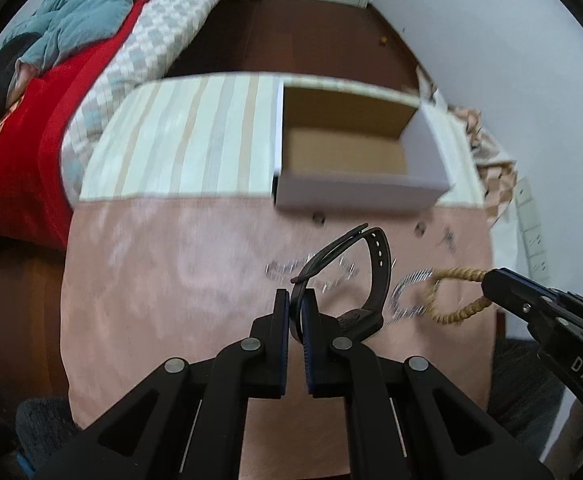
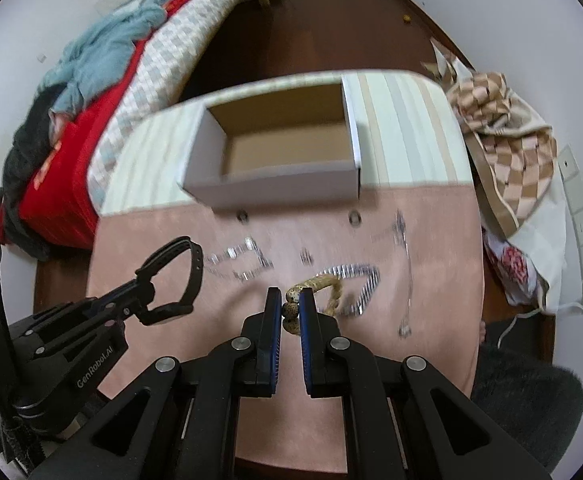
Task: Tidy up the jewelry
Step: 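Carry the watch band with the left tool while the right tool carries the bead bracelet into the box, then open both tools and lift them out of the box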
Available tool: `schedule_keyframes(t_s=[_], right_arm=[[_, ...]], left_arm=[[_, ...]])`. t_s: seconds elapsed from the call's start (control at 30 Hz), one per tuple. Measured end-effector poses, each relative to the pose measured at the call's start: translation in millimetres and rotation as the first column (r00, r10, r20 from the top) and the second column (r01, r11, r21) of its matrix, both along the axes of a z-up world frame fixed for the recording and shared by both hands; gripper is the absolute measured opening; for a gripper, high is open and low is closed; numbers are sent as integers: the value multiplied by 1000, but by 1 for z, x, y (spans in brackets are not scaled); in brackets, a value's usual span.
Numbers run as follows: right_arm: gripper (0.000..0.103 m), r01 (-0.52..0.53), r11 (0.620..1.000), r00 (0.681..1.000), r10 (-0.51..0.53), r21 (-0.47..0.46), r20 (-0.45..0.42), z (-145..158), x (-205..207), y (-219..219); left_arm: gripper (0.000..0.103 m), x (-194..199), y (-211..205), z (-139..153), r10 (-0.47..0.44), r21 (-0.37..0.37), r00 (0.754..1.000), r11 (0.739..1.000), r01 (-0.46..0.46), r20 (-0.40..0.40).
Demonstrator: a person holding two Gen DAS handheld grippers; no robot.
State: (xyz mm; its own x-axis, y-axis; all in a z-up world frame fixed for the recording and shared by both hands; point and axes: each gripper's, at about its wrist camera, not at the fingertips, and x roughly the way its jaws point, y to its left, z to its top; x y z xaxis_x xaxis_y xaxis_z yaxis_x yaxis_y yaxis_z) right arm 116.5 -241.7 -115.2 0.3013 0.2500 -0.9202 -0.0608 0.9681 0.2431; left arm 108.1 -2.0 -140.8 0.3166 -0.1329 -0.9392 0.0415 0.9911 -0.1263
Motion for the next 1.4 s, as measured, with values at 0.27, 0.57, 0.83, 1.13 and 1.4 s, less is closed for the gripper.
schedule_keyframes(t_s=[0.27, 0.57, 0.83, 1.13, 1.4], right_arm=[[9, -22, 1000, 995, 20, 20, 102, 41, 63, 1], [9, -24, 1000, 996, 24, 1, 83, 25, 137, 6], [10, -49, 997, 998, 51, 67, -29, -21, 176, 4], [50, -4, 1000, 1000, 5, 31, -29, -23, 174, -15], [95, 13, 980, 1000, -19, -198, -24, -43, 147, -9]], left_arm=[[4, 56, -3, 30, -6, -35, 998, 999, 8, 62], [4, 123, -13, 8, -31, -37, 999, 999, 32, 24], [12, 160, -17, -12, -2, -76, 998, 997, -3, -60], [77, 160, -13, 1, 32, -25, 999, 999, -32, 0], [102, 138, -9, -7, 56, 137, 997, 988, -63, 57]])
